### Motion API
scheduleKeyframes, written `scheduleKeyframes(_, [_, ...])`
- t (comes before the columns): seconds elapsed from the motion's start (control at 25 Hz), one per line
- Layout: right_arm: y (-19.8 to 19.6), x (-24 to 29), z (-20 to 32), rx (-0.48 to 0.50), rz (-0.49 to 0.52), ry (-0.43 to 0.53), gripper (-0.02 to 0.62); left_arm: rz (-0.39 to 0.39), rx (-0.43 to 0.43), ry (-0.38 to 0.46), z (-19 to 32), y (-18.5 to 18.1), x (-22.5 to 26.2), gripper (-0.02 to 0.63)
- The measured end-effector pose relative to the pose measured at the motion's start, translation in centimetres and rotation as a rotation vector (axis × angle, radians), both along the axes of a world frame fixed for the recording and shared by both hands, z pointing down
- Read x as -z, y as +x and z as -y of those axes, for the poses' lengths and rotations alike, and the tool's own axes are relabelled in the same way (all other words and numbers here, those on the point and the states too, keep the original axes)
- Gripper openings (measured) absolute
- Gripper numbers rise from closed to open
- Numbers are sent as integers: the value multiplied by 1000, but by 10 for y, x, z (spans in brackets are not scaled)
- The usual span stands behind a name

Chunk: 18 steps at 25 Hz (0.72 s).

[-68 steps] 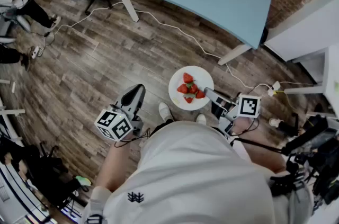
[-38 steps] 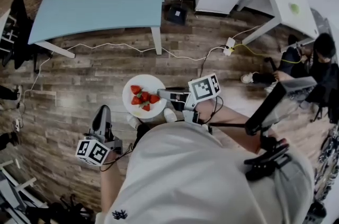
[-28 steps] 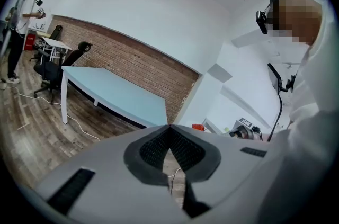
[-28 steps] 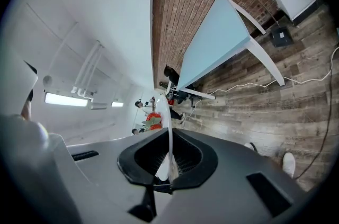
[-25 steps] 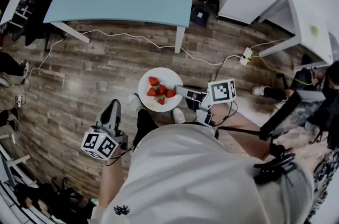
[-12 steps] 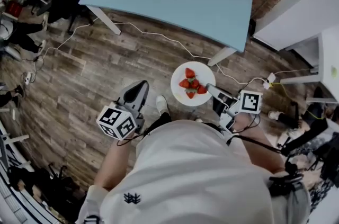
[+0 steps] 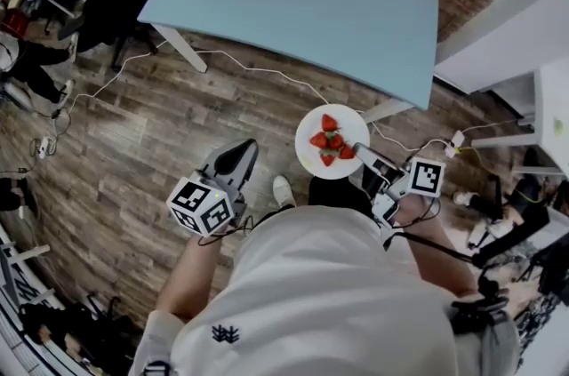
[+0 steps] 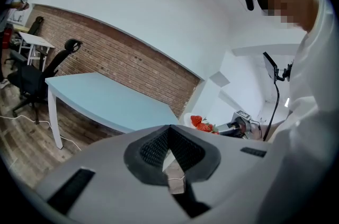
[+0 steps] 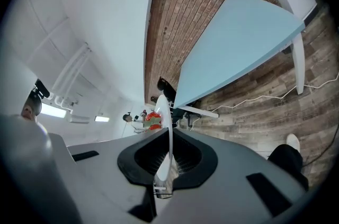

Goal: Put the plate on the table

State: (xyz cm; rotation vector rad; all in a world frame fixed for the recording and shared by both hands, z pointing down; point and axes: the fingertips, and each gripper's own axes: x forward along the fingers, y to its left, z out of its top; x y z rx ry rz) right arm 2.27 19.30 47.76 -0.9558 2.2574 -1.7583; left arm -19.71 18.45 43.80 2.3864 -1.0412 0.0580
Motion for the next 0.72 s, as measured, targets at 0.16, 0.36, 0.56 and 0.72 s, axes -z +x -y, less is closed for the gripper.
scheduleKeyframes(0.16, [-8,-3,38,2,-3,-6,18,-26,6,-13,32,-3,-2,2])
scheduleKeyframes(0.36, [6,-14,106,26,19,-14,18,6,26,-17,97,12,-8,2])
scheduleKeyframes(0.56, [7,-14,181,76,38,0,18,34,52,6,167,20,11,2])
scheduleKeyframes(0.72, [13,-8,244,95,41,13,18,53,49,12,224,37,27,2])
